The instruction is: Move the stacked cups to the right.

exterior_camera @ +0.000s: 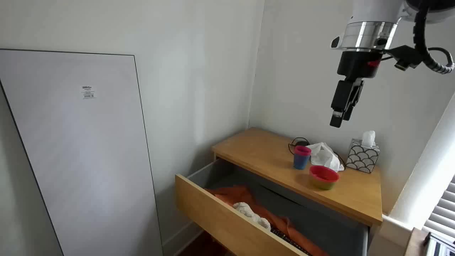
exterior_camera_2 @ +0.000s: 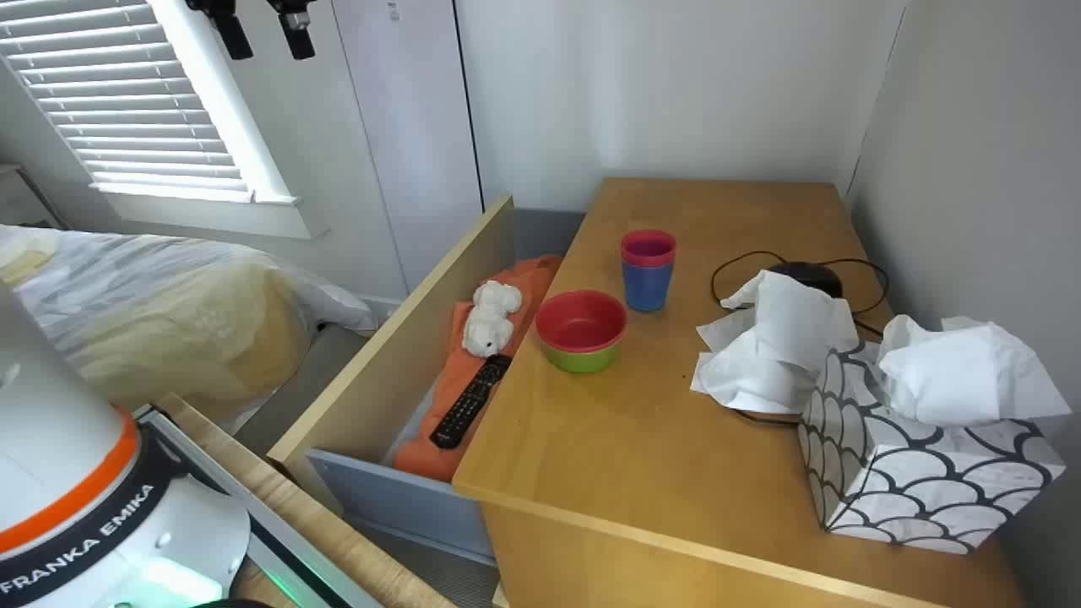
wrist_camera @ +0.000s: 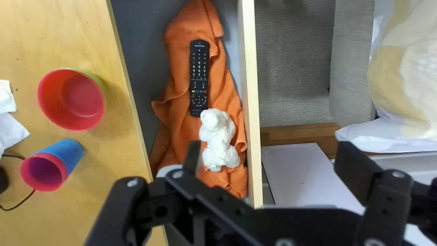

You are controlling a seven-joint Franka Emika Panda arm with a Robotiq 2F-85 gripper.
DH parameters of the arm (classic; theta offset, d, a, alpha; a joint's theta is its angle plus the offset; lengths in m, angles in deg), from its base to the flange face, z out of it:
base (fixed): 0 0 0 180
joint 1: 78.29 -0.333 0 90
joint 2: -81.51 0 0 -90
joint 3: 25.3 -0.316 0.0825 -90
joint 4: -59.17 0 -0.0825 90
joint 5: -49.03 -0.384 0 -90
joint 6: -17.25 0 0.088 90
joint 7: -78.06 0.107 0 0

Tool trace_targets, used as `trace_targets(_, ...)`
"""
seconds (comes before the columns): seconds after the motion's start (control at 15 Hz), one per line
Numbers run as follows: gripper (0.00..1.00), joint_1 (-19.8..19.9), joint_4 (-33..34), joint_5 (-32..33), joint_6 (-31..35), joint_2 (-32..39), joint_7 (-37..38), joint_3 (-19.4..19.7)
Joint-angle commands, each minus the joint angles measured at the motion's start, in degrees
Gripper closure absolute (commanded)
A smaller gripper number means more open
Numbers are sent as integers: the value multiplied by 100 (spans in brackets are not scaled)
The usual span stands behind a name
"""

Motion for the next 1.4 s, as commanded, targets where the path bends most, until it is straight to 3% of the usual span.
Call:
trace_targets(0.0,0,2,16,0,-15,5,0,-2)
trace_targets(0.4,0,50,9,37,42,17,6,27)
trace_targets(0.73,0,548,-303,100,616,129,-29,582)
trace_targets(1.07,0,977,-430,229,1298,742,-322,1061)
trace_targets(1.33,0,1217,-305,738,2113,1529,-488,1113)
